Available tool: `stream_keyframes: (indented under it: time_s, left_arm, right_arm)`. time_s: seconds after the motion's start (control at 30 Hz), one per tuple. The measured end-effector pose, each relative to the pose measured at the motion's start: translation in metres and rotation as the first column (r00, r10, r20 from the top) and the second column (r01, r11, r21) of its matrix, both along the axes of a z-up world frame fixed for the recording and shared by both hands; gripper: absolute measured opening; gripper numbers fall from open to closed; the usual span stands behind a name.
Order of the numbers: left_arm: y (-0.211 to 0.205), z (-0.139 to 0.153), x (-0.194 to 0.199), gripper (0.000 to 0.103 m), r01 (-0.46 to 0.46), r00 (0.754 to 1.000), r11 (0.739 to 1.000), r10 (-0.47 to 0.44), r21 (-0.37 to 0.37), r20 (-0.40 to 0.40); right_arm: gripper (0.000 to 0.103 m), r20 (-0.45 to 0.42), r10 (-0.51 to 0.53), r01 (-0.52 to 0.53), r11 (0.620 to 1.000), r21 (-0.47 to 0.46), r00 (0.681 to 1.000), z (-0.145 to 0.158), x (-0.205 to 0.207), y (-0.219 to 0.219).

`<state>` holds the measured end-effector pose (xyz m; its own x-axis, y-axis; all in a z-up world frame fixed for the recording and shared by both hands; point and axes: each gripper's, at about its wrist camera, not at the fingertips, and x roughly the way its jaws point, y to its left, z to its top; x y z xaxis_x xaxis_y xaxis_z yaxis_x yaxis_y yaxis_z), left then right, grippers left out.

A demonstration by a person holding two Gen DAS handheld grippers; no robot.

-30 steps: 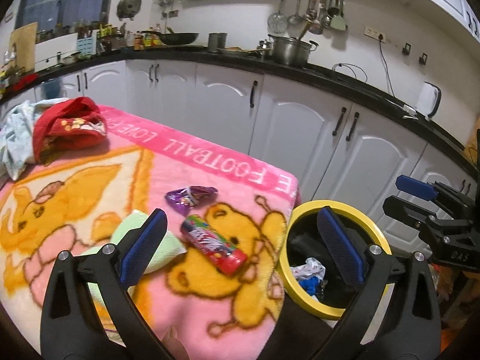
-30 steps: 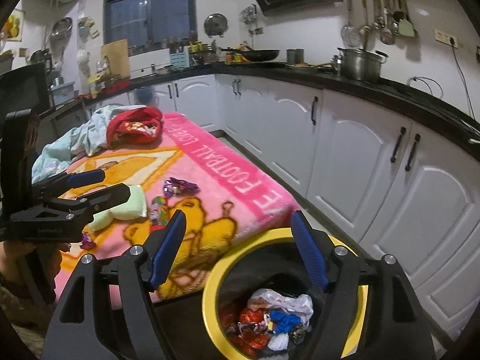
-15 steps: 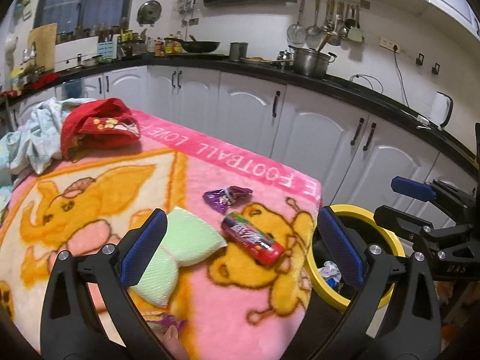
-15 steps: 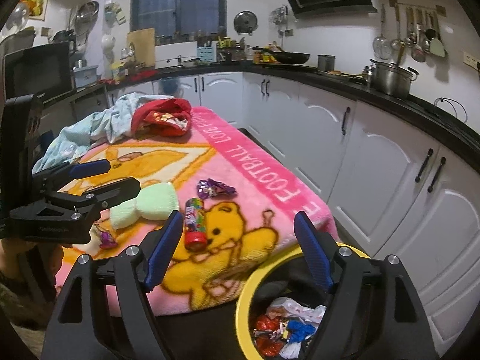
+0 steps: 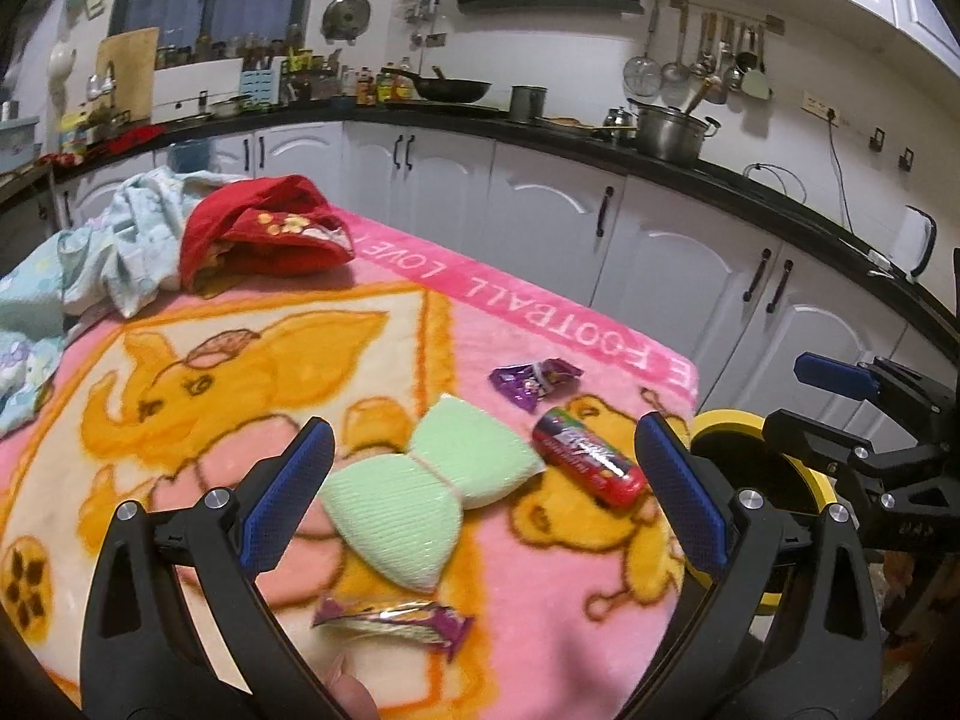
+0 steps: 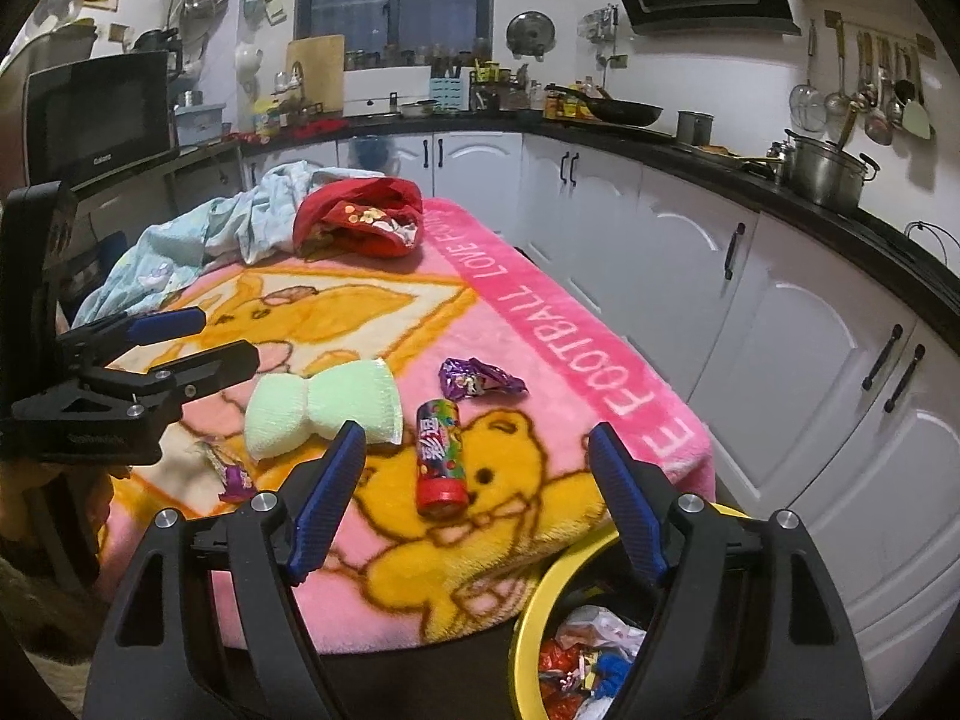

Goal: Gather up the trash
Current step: 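Move both tools back over the remaining trash on the blanket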

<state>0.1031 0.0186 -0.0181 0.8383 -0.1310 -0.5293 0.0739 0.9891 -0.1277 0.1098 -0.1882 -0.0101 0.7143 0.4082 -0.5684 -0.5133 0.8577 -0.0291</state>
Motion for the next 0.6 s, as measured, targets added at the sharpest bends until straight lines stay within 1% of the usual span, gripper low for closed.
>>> stream_keyframes:
  time_s: [0.3,0.6]
  left_arm:
    - [0.022,-0.010,-0.002,0.092,-0.030,0.999,0.999,0.029,-0.011,-0.026]
    - [0.040,-0.025,-0.007,0.092,-0.021,0.997,1.000,0.020,-0.012,-0.075]
  right_arm:
    - [0.074,-0.016,0.029,-0.029,0.999,-0.017,0.999,-0.005,0.009,0.023]
    - [0.074,-0.070,0.047,-0.049,0.999,-0.020,0.996,-0.019,0.028,0.042]
